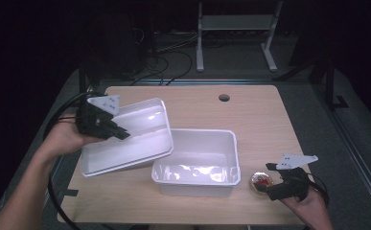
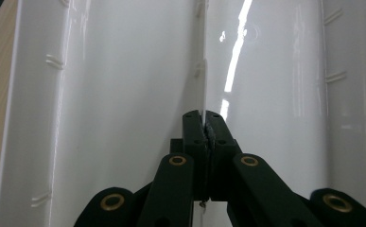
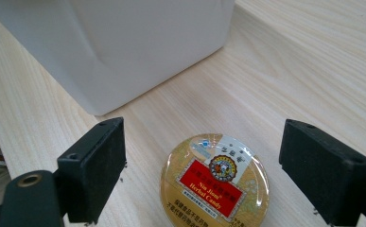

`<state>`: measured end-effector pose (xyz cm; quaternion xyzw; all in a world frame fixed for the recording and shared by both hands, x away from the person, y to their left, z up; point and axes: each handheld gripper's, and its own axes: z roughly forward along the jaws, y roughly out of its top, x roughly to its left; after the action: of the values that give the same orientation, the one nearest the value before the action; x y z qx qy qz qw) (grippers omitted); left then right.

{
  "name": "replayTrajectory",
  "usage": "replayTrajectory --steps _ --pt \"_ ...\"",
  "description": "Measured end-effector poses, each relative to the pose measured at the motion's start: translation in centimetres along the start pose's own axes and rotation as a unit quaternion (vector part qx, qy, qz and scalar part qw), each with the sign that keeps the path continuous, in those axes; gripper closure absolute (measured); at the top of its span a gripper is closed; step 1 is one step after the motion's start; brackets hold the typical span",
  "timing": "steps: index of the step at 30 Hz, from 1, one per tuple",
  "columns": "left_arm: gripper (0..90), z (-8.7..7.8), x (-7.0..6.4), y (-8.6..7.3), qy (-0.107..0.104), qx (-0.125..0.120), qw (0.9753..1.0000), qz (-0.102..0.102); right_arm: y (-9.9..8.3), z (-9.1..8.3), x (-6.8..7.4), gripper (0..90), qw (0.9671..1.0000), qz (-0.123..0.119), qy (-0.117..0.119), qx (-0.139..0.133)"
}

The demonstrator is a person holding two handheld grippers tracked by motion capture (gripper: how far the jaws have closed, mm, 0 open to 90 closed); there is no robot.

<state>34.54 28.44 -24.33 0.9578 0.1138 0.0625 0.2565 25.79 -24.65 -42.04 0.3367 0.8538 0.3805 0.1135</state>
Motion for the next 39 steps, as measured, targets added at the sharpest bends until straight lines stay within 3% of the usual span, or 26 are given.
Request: replayTrajectory --steps 5,8,20,25,30,39 --pt "89.4 -0.6 0.0 -3.3 0.009 -0.002 0.9997 -0.022 -0.1 -0.3 -0.2 14.9 1.0 0.001 -0.004 -0.002" --pt "89.3 -0.3 0.0 -4.9 0.012 0.011 0.9994 -0.031 -0.1 -0.5 -0.4 14.9 1.0 0.004 -0.006 -0.005" --pt "89.3 3.5 -0.1 -9.5 -0.004 0.036 0.9977 -0.057 -0.5 -0.6 -0.7 14.9 0.9999 0.01 -0.011 0.003" --pt "89.3 6.1 -0.5 -10.4 -0.021 0.047 0.9969 -0.061 -0.5 -0.5 -0.8 14.9 0.9999 0.011 -0.01 0.006" --pt "89.3 8.8 -0.6 -10.2 -0.036 0.067 0.996 -0.046 -0.7 -0.2 -0.7 14.9 0.9999 0.007 -0.008 0.013" --pt "89.3 11.4 -0.7 -10.3 -0.046 0.089 0.994 -0.044 -0.8 0.0 -0.8 14.9 0.9997 0.001 0.002 0.025"
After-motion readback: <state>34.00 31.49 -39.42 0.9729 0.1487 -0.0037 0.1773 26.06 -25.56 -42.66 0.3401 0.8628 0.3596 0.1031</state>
